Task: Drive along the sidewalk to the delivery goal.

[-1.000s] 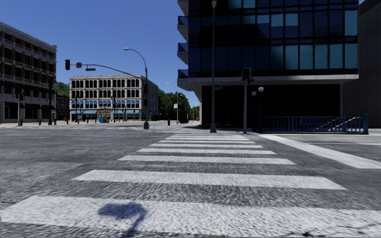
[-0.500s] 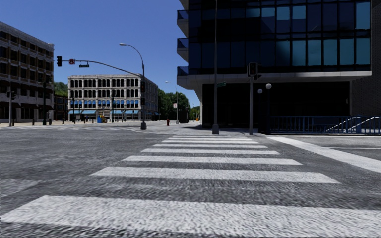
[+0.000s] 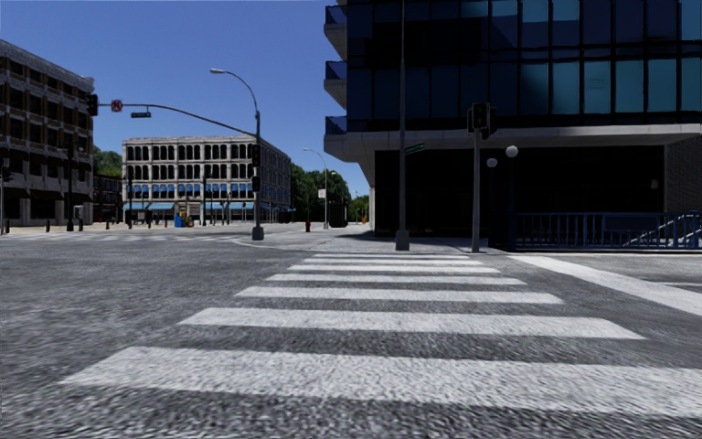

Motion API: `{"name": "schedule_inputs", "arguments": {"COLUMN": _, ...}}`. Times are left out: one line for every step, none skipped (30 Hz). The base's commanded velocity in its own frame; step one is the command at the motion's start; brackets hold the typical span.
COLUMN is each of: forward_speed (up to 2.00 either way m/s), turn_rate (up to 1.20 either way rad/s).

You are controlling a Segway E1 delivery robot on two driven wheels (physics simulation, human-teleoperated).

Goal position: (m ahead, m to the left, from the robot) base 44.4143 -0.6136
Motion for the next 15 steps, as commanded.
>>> {"name": "schedule_inputs", "arguments": {"forward_speed": 2.00, "turn_rate": 0.00}}
{"name": "schedule_inputs", "arguments": {"forward_speed": 2.00, "turn_rate": 0.00}}
{"name": "schedule_inputs", "arguments": {"forward_speed": 2.00, "turn_rate": 0.00}}
{"name": "schedule_inputs", "arguments": {"forward_speed": 2.00, "turn_rate": 0.00}}
{"name": "schedule_inputs", "arguments": {"forward_speed": 2.00, "turn_rate": 0.00}}
{"name": "schedule_inputs", "arguments": {"forward_speed": 2.00, "turn_rate": 0.00}}
{"name": "schedule_inputs", "arguments": {"forward_speed": 2.00, "turn_rate": 0.00}}
{"name": "schedule_inputs", "arguments": {"forward_speed": 2.00, "turn_rate": 0.00}}
{"name": "schedule_inputs", "arguments": {"forward_speed": 2.00, "turn_rate": 0.00}}
{"name": "schedule_inputs", "arguments": {"forward_speed": 2.00, "turn_rate": 0.00}}
{"name": "schedule_inputs", "arguments": {"forward_speed": 2.00, "turn_rate": 0.00}}
{"name": "schedule_inputs", "arguments": {"forward_speed": 2.00, "turn_rate": 0.00}}
{"name": "schedule_inputs", "arguments": {"forward_speed": 2.00, "turn_rate": 0.00}}
{"name": "schedule_inputs", "arguments": {"forward_speed": 2.00, "turn_rate": 0.00}}
{"name": "schedule_inputs", "arguments": {"forward_speed": 2.00, "turn_rate": 0.00}}
